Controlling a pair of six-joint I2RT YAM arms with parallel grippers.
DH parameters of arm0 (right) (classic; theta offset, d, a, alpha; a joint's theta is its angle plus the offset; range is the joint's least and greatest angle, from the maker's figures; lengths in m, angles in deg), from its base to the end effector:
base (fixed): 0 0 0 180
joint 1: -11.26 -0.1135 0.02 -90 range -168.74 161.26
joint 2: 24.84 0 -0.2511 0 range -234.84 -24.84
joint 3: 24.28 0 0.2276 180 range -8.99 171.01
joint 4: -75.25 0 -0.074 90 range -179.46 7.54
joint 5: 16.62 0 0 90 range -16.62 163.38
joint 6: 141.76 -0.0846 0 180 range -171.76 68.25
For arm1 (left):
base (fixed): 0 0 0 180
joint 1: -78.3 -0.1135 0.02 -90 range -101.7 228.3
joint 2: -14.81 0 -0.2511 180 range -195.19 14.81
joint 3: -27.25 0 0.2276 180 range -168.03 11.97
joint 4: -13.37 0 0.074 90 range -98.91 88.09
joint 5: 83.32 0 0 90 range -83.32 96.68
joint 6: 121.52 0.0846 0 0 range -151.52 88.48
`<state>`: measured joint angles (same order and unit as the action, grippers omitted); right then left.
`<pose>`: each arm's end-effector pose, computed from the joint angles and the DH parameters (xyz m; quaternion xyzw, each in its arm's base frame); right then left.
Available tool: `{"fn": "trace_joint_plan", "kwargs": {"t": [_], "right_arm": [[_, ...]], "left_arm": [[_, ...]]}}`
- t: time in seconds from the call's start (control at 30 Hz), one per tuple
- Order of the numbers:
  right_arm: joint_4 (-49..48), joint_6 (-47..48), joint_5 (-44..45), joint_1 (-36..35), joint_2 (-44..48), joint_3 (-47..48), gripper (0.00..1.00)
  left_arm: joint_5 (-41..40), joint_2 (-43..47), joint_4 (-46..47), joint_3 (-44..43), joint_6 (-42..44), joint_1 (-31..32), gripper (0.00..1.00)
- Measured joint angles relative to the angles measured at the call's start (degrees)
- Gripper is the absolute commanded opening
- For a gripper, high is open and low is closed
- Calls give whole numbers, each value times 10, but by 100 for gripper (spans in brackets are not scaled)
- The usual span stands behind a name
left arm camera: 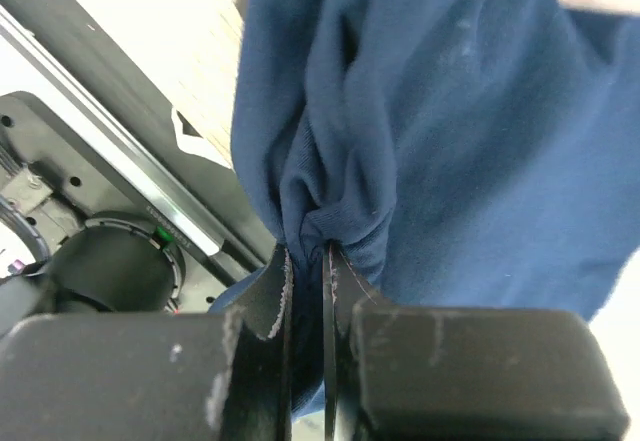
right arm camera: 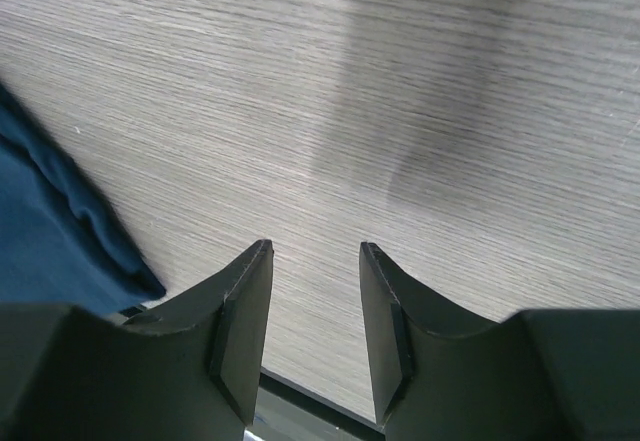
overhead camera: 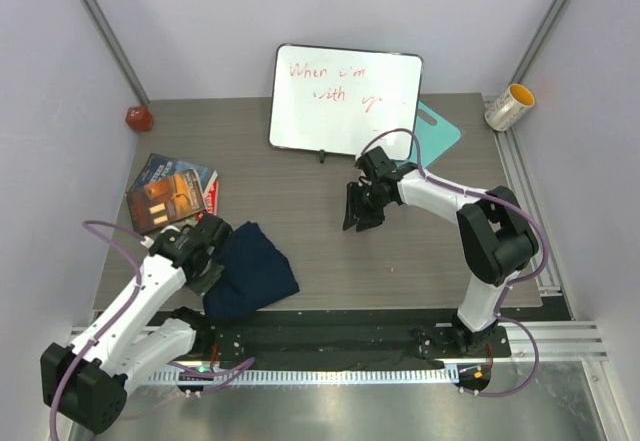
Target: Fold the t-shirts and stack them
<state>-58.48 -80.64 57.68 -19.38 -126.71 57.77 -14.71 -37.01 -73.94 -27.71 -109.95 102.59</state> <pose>0.2884 0.1974 0.1400 -0.0432 0.9686 0.2179 0.1118 0.1107 -0.0161 0.1714 -0.4550 0.8696 0.0767 0.1760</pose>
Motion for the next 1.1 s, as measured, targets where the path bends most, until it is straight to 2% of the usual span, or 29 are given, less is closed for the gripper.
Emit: {"fn": "trace_joint_plan", "kwargs": {"t": [0.43, 0.9, 1.1], "right_arm": [[26, 20, -18, 8, 4, 31, 46], [34, 21, -31, 11, 19, 31, 46], [36, 20, -38, 11, 19, 31, 46]], "left_arm": [[-115, 35, -41, -60, -139, 0, 0], [-131, -8, -46, -64, -214, -4, 0], [-137, 55, -47, -65, -233, -12, 0]]}}
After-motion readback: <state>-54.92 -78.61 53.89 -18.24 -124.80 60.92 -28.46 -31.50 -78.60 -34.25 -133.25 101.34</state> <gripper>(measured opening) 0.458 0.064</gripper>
